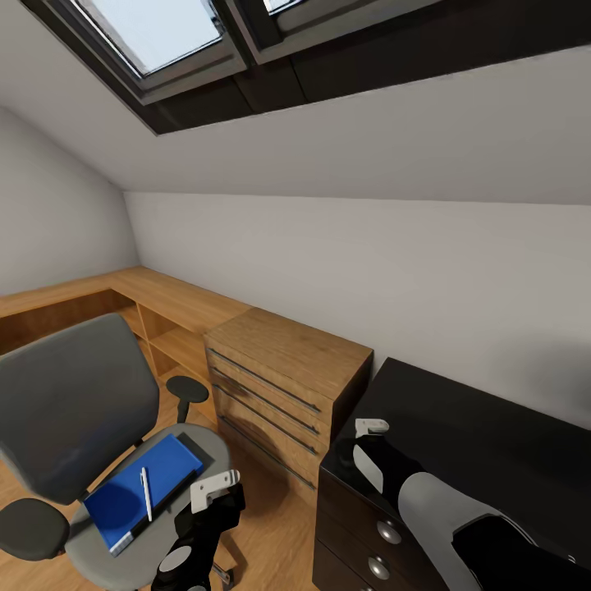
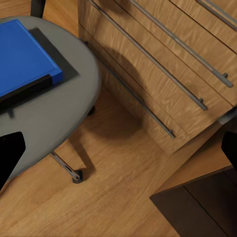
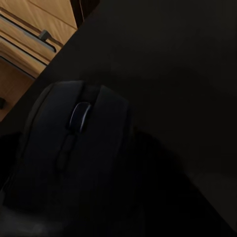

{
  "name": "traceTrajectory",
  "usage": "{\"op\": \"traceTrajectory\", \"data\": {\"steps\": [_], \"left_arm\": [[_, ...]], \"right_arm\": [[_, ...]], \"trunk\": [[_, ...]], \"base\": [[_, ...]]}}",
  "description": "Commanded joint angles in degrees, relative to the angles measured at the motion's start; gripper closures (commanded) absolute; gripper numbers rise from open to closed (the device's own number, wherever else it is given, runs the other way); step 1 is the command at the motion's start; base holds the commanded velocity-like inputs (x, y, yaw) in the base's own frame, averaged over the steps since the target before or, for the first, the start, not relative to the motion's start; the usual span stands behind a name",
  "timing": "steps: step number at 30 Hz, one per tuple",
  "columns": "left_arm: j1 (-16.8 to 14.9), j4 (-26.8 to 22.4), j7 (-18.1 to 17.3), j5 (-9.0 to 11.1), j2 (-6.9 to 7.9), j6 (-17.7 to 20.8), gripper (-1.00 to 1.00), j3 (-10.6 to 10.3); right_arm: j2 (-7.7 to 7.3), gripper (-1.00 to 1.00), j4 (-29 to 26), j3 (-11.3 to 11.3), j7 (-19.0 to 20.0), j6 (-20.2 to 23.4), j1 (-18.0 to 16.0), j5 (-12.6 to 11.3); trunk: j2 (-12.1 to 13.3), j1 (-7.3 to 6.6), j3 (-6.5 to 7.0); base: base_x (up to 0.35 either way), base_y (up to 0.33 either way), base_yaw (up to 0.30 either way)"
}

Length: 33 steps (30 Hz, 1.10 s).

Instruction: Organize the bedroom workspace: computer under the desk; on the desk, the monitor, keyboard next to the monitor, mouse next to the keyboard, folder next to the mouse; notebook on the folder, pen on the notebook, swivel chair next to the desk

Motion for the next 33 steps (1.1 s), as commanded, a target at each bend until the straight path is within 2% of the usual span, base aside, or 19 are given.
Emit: {"op": "traceTrajectory", "data": {"steps": [1, 14, 16, 21, 25, 29, 30, 31, 32, 33], "left_arm": [[-0.08, -0.08, 0.35, 0.11, 0.05, 0.40, -1.00, -0.10], [-0.08, 0.10, 0.35, 0.12, -0.18, 0.40, -1.00, -0.26], [-0.08, 0.13, 0.35, 0.11, -0.19, 0.40, -1.00, -0.27], [-0.08, 0.17, 0.35, 0.10, -0.22, 0.40, -1.00, -0.28], [-0.07, 0.23, 0.35, 0.12, -0.27, 0.40, -1.00, -0.31], [-0.08, 0.34, 0.30, 0.26, -0.44, 0.47, -1.00, -0.62], [-0.08, 0.56, 0.23, 0.30, -0.56, 0.53, -1.00, -0.77], [-0.08, 0.64, 0.22, 0.32, -0.58, 0.54, -1.00, -0.81], [-0.08, 0.81, 0.20, 0.31, -0.61, 0.56, -1.00, -0.94], [-0.08, 0.85, 0.18, 0.31, -0.62, 0.58, -1.00, -0.96]], "right_arm": [[-0.04, 1.00, -0.11, 0.48, -0.46, 0.17, -0.03, -0.84], [-0.06, 1.00, -0.54, 0.50, -0.51, -0.12, -0.03, -0.76], [-0.06, 1.00, -0.56, 0.49, -0.51, -0.19, -0.03, -0.83], [-0.55, 1.00, -1.77, 0.33, -0.55, -0.31, -0.03, -3.80], [-1.50, 1.00, -3.65, 0.14, -0.65, -0.29, 0.01, -4.45], [-3.01, 1.00, -9.64, -0.74, -0.96, -0.10, 0.19, -4.65], [-4.09, 1.00, -14.45, -0.95, -1.40, 0.15, 0.75, -4.68], [-4.36, 1.00, -15.87, -0.98, -1.71, 0.36, 1.10, -4.69], [-5.19, 1.00, -21.06, -1.18, -3.29, 1.90, 3.02, -4.82], [-5.48, 1.00, -23.16, -1.36, -3.98, 2.64, 3.90, -4.95]], "trunk": [[-0.04, 0.00, -0.07], [-0.04, 0.00, -0.07], [0.76, -0.44, 0.29], [2.76, -1.54, 1.19], [4.37, -2.41, 1.91], [5.97, -3.29, 2.63], [6.37, -3.51, 2.81], [6.78, -3.73, 2.99], [7.18, -3.95, 3.16], [7.58, -4.17, 3.34]], "base": [[0.000, 0.000, 0.000], [0.000, 0.000, 0.000], [0.000, 0.000, 0.000], [0.000, 0.000, 0.000], [0.000, 0.000, 0.000], [0.000, 0.000, 0.000], [0.000, 0.000, 0.000], [0.000, 0.000, 0.000], [0.000, 0.000, 0.000], [0.000, 0.000, 0.000]]}}
